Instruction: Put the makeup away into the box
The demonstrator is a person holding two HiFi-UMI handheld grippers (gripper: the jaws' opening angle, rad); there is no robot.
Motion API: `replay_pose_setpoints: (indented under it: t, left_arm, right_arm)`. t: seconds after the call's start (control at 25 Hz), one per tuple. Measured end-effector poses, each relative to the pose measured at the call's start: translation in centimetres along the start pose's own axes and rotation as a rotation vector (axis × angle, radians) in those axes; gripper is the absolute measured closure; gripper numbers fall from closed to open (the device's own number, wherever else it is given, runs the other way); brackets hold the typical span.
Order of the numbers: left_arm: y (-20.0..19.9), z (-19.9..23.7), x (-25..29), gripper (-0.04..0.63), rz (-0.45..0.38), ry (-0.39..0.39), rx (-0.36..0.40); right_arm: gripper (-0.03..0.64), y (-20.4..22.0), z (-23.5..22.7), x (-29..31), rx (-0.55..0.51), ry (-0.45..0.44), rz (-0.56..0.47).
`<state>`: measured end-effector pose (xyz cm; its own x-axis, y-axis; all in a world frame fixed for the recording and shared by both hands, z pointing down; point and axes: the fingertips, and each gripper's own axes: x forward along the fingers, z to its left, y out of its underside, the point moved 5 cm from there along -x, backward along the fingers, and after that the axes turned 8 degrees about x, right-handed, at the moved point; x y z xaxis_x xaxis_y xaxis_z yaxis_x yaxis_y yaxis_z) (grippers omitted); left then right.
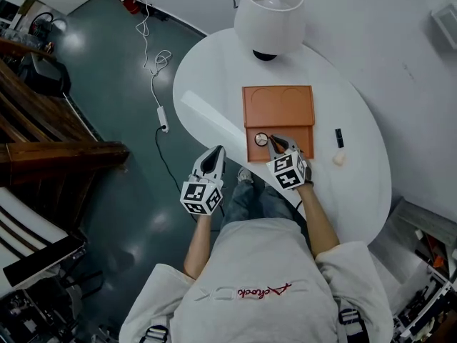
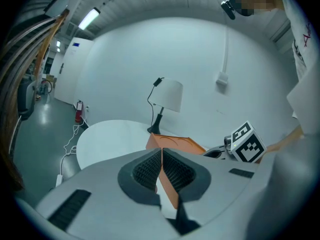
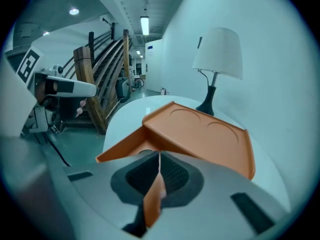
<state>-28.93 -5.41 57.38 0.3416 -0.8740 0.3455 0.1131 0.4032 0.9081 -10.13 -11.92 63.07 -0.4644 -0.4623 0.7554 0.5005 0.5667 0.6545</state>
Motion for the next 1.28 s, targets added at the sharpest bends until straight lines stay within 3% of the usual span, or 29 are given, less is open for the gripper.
replay_pose_setpoints:
  t: [0.28, 0.52, 0.96, 1.28]
  left_arm:
    - [-0.6, -2.4, 1.3, 0.58, 0.004, 0.066, 0.035]
    - [-1.3, -5.8, 3.5, 0.58, 0.019, 0.168, 0.076]
    - [-1.3, -16.0, 8.3, 0.58, 0.056, 0.418, 0.162]
    - [-0.5, -21.3, 10.4, 0.58, 0.091, 0.535, 0.207]
  right_arm:
    - [0.597, 0.6, -1.5, -2.4, 0.114, 0.029, -0.066]
    - [0.597, 1.9, -4.3, -5.9, 0.216, 0.113, -0.118]
    - [0.597, 9.6, -10.8, -14.3, 0.432, 0.327, -0.178]
    - [0.597, 14.9, -13.4, -18.2, 0.561, 0.446, -0.2]
